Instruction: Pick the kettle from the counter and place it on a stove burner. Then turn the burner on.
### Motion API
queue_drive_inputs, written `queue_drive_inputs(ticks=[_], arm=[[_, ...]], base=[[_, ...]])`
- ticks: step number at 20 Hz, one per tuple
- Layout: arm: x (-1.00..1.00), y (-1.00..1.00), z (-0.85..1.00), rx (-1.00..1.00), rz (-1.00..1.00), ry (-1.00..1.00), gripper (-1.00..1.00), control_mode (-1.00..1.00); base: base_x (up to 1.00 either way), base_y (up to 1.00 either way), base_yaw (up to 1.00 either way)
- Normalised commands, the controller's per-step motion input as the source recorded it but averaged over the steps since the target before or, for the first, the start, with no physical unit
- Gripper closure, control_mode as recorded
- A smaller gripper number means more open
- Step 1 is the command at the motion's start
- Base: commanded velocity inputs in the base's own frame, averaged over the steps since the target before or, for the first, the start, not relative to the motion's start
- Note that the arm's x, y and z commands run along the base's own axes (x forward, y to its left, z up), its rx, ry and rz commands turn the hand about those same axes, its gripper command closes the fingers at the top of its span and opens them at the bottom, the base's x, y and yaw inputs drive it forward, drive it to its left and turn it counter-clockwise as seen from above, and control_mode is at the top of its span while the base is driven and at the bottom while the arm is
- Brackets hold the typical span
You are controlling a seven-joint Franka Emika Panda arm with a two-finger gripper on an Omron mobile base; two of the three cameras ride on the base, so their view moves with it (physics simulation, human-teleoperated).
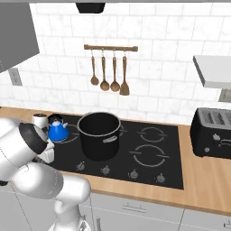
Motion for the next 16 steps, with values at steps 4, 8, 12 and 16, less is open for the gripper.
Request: queue_drive_inputs(ticks=[4,8,12,16], arm=[[-0.19,-0.06,-0.43,0.0,-0.58,0.02,1.0,-1.0],[-0.29,-0.01,-0.41,-0.02,-0.55,0.0,1.0,-1.0],[-0.22,0.0,-0.37,-0.13,-0.45,0.03,1.0,-1.0],[-0.02,-0.01,-0.3,-0.19,-0.41,0.14,1.0,-1.0]], base=[[0.0,0.0,0.0],[0.0,0.0,0.0],[0.0,0.0,0.0],[0.0,0.0,0.0]])
